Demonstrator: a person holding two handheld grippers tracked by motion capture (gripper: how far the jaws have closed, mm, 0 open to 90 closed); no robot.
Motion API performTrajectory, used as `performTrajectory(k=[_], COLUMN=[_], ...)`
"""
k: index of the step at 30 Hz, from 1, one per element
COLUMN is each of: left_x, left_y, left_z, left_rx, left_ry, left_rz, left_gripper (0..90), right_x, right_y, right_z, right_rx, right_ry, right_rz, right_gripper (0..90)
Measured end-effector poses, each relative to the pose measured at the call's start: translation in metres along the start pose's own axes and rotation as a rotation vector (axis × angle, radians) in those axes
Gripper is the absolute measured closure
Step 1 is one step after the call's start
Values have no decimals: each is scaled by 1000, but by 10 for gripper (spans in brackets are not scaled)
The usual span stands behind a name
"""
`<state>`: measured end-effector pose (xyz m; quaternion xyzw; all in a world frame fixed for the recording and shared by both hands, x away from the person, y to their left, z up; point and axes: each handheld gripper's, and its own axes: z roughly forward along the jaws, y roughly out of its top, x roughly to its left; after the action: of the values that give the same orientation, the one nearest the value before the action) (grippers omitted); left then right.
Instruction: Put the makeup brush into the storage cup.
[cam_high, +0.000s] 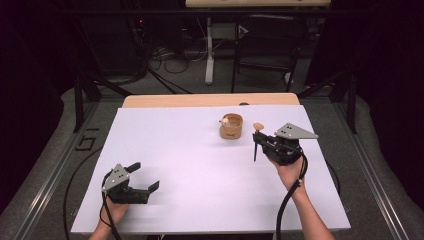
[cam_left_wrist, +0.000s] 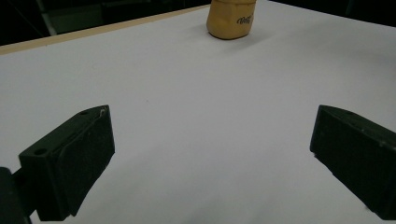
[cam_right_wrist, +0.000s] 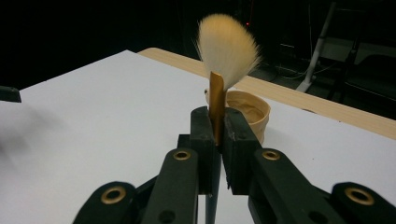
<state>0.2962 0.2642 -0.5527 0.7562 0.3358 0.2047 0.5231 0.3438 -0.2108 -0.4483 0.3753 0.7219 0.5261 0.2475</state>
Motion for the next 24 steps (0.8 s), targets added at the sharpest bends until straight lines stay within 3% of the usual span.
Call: performTrajectory(k=[5,24], left_x=[0,3], left_y=[0,1], left_z=[-1,-3], left_rx=[7,-15], left_ry=[22,16], left_rz=[0,-4], left_gripper=[0,0], right_x=[-2,-12], right_y=[5,22], right_z=[4,9], right_rx=[-9,-28], right_ry=[4,-13], right_rz=[-3,-1], right_gripper=[841,841])
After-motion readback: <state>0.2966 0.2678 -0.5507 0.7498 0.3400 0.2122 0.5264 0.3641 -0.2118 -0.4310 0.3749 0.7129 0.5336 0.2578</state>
